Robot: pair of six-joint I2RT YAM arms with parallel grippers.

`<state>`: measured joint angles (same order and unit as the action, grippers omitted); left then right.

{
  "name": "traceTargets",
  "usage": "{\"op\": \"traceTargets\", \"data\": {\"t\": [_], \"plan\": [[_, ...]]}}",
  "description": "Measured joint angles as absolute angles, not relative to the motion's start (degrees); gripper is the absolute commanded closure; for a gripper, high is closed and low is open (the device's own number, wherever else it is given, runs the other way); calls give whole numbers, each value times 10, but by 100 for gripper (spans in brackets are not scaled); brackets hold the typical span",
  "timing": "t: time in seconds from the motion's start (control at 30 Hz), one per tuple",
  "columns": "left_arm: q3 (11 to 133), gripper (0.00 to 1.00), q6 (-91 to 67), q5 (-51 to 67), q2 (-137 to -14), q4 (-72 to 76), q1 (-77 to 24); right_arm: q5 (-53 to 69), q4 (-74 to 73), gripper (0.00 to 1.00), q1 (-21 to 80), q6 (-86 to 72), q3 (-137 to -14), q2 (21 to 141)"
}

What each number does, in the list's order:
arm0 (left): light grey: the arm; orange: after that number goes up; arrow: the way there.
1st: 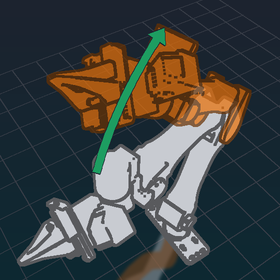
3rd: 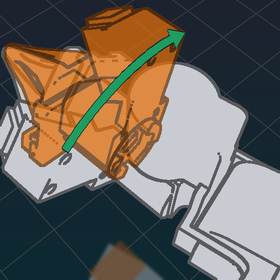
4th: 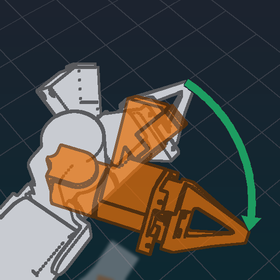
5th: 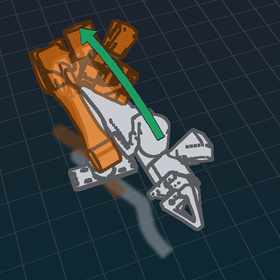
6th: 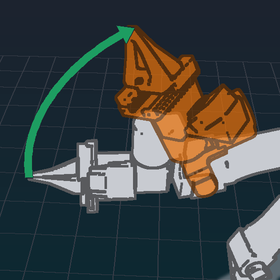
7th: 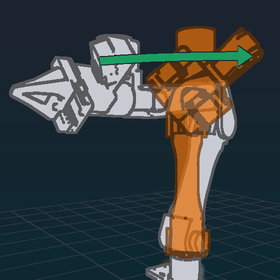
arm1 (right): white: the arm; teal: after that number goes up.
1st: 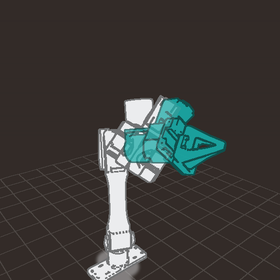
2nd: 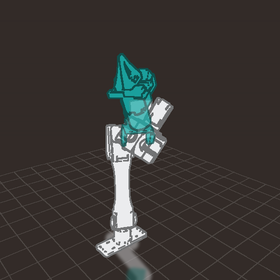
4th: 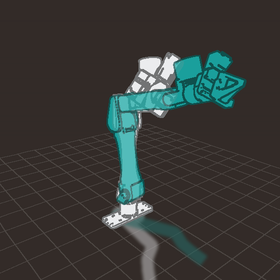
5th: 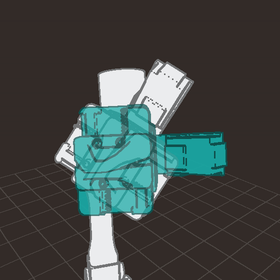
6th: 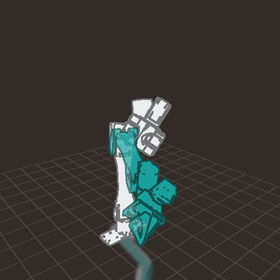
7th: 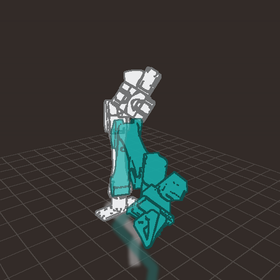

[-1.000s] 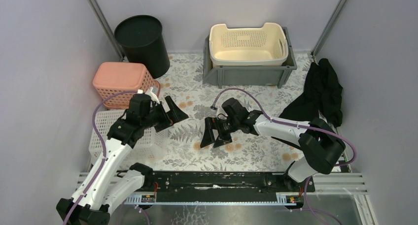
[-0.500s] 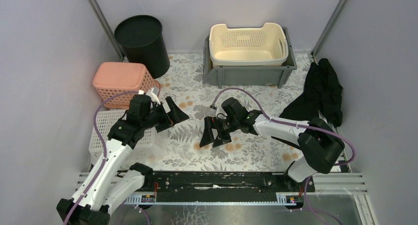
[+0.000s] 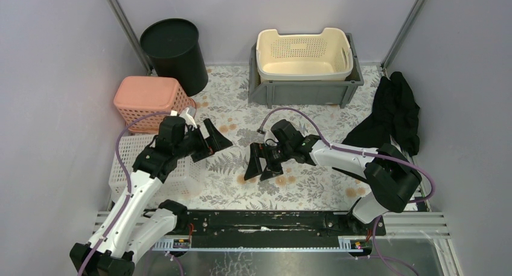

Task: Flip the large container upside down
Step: Pick up the container from the container.

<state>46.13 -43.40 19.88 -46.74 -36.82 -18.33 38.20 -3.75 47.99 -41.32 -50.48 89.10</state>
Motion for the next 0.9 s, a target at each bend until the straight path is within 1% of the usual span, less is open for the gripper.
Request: {"op": "traceTargets", "data": {"t": [0.9], "plan": [[448, 0, -445, 219, -489, -337, -183, 385, -40, 1, 480, -414, -505, 895]]}}
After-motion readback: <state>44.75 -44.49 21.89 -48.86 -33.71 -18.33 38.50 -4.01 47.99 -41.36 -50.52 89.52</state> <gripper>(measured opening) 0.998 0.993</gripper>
